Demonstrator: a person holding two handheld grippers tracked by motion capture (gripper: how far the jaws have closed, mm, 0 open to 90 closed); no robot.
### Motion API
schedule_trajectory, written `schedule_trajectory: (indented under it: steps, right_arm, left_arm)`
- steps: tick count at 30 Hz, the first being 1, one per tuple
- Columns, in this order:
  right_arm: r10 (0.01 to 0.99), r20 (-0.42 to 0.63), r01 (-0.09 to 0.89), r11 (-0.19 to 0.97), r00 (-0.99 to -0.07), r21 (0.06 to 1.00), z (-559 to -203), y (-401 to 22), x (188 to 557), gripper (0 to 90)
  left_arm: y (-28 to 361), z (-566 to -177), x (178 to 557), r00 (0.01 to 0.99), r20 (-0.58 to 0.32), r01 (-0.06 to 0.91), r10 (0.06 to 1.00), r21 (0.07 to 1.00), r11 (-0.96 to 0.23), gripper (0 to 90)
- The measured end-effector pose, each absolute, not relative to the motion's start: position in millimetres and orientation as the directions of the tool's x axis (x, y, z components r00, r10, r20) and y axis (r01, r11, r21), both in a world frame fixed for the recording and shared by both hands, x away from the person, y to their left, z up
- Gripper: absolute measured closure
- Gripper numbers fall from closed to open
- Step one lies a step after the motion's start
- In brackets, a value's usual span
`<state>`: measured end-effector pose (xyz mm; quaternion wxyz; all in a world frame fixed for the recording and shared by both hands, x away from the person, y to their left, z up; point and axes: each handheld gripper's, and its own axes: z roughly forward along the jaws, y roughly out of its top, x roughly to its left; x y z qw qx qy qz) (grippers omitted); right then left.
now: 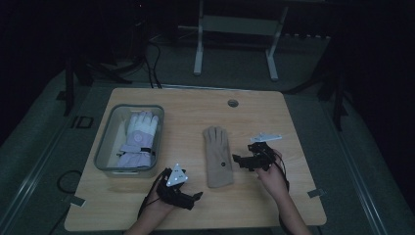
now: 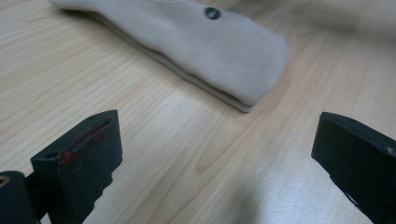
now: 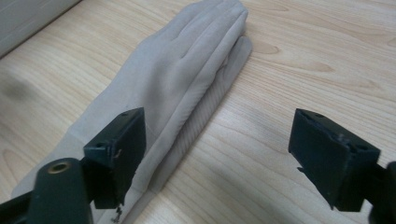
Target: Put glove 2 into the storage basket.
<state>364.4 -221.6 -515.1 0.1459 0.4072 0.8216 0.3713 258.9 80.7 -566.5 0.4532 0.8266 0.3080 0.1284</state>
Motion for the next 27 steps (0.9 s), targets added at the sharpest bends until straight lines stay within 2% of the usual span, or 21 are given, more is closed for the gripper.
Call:
schedule_trajectory:
  steps: [2,7,9,18,23,27]
  right_arm:
    - [0.777,0.057,0.558,0.396,-0.627,0.729,-515,-222,365,17.5]
    - [0.782,0.139,0.632,0.369,-0.607,0.682,-510,-222,371,15.2]
    - [0.754,0.166,0.636,0.389,-0.636,0.667,-508,-218,375,10.1]
    - [0.740,0.213,0.644,0.362,-0.638,0.674,-503,-204,393,10.4]
    - [0.743,0.212,0.653,0.370,-0.635,0.661,-504,-194,408,13.8]
    - [0.756,0.193,0.651,0.370,-0.626,0.663,-506,-186,422,21.8]
  left_arm:
    - [81,-567,259,0.777,-0.067,0.393,0.626,0.828,-0.399,3.4]
    - [70,-562,262,0.805,-0.041,0.373,0.591,0.811,-0.451,3.7]
    - [66,-560,264,0.813,-0.038,0.367,0.582,0.809,-0.459,4.7]
    - [43,-552,272,0.852,0.015,0.313,0.523,0.786,-0.533,7.1]
    - [30,-548,279,0.871,0.009,0.298,0.492,0.786,-0.542,10.9]
    - [19,-548,285,0.886,0.035,0.271,0.462,0.770,-0.578,13.0]
